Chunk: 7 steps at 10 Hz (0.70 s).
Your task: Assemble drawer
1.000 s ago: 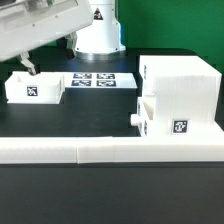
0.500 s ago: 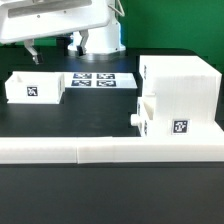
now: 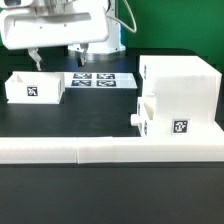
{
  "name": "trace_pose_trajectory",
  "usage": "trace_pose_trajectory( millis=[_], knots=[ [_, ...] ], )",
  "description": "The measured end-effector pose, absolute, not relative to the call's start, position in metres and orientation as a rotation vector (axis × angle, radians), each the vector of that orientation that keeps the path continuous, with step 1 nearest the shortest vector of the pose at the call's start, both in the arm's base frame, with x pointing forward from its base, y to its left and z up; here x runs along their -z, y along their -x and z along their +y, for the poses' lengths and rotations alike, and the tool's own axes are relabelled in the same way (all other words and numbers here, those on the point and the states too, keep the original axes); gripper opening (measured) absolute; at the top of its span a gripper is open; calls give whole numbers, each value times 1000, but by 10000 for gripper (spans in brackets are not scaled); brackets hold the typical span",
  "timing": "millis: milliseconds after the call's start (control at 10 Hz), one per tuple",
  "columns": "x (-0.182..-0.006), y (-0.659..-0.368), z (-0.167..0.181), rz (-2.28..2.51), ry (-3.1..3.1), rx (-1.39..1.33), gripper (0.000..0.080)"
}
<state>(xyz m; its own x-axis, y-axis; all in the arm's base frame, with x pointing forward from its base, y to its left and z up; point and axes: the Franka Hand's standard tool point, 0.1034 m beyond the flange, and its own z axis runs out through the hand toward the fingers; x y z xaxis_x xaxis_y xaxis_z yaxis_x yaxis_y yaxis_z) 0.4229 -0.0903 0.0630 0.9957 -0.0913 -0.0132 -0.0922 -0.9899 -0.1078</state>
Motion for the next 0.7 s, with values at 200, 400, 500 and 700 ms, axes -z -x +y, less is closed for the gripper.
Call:
trace_pose_trajectory(
  millis=[200, 400, 500, 700],
  knots=[
    [-36, -407, -91, 152, 3054, 25, 649],
    [-15, -401, -88, 142, 3068, 50, 649],
    [-9, -398, -87, 134, 3068, 42, 649],
    [-6, -392, -85, 91, 3067, 24, 649]
  ],
)
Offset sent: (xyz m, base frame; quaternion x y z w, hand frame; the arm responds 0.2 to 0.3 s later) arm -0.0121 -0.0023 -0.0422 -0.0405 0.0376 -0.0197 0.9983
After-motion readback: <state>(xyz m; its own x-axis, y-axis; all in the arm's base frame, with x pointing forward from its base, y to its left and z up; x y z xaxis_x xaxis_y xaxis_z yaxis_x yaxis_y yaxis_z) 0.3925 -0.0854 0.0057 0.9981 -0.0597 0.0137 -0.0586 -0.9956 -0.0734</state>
